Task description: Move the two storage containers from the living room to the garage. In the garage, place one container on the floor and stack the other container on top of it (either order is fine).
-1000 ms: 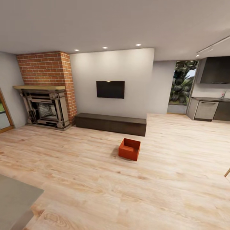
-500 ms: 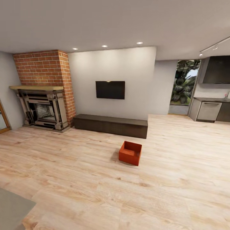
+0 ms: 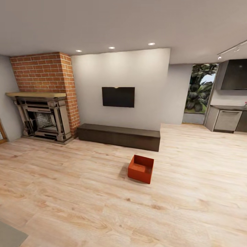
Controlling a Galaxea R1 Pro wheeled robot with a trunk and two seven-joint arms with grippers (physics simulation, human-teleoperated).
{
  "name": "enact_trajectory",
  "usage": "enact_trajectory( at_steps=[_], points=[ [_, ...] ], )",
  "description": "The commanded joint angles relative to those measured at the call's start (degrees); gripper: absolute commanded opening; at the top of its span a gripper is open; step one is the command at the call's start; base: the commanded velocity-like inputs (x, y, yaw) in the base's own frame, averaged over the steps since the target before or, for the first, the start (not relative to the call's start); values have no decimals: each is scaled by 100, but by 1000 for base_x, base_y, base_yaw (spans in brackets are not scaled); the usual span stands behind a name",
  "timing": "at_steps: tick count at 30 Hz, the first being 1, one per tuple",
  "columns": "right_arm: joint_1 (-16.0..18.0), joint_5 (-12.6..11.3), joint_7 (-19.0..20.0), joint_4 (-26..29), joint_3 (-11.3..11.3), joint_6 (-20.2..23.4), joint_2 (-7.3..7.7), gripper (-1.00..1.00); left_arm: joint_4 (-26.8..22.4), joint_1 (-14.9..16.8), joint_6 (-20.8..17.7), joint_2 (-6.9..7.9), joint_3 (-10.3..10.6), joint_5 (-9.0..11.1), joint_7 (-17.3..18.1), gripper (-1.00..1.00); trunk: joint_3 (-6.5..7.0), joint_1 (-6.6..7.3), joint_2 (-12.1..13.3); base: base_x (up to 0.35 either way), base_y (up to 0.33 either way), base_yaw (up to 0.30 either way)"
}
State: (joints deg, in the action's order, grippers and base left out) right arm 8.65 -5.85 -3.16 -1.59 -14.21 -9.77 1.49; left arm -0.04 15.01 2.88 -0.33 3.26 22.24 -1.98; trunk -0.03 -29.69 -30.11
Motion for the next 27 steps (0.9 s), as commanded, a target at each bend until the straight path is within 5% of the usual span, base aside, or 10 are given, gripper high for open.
enact_trajectory(
  at_steps=[1, 10, 27],
  points=[
    [5, -65, -2, -17, -50, -32, -1, 100, 4, 2, 18, -2, 35, 35, -18, 100, -1, -5, -2, 324, 0, 0],
    [5, -43, -1, -17, -47, -33, 7, 100, 3, 2, 28, -2, 35, 35, -20, 100, -1, -5, -2, 324, 0, -12],
    [5, -2, 0, -17, -56, -34, 1, 100, -1, 2, 33, -2, 39, 35, -18, 100, -1, -5, -2, 324, 26, -194]
  ],
)
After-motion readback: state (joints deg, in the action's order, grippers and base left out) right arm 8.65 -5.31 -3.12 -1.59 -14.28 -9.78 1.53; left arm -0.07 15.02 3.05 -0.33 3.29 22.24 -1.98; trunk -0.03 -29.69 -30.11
